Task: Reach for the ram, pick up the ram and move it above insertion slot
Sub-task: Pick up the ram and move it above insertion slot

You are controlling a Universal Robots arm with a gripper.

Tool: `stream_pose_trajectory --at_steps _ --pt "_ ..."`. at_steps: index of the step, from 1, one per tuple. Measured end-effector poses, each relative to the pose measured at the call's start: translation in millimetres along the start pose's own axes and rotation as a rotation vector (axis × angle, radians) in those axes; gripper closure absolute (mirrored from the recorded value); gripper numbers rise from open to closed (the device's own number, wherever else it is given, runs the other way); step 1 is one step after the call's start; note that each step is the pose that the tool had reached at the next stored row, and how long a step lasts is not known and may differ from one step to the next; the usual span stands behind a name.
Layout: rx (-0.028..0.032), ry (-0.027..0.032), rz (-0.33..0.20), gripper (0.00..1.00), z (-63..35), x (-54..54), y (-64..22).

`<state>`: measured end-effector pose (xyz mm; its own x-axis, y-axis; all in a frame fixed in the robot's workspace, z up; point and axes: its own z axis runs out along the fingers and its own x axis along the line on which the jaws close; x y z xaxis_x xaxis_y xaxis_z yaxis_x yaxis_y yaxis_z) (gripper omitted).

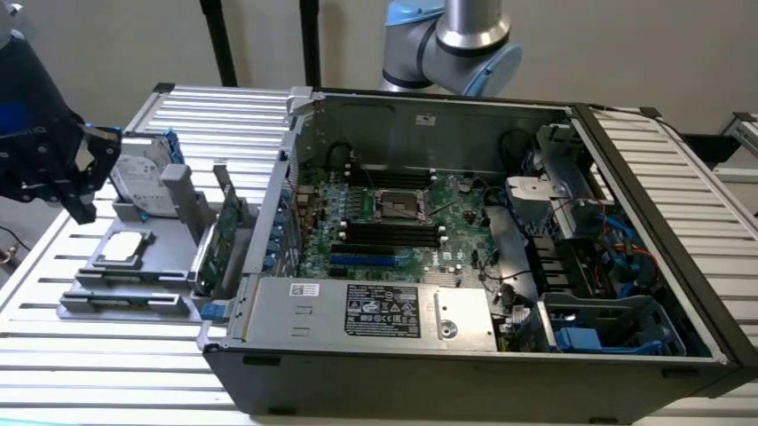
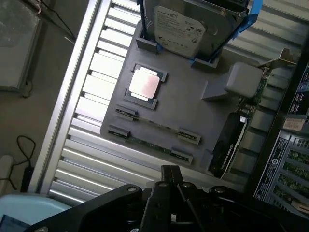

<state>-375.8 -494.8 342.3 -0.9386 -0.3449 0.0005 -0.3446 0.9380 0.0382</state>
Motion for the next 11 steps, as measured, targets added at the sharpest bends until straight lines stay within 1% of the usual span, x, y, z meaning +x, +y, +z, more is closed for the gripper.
stream_pose_trajectory --at_steps 11 --pt "0.0001 0.0077 -0.201 0.89 5.9 0.0 -0.2"
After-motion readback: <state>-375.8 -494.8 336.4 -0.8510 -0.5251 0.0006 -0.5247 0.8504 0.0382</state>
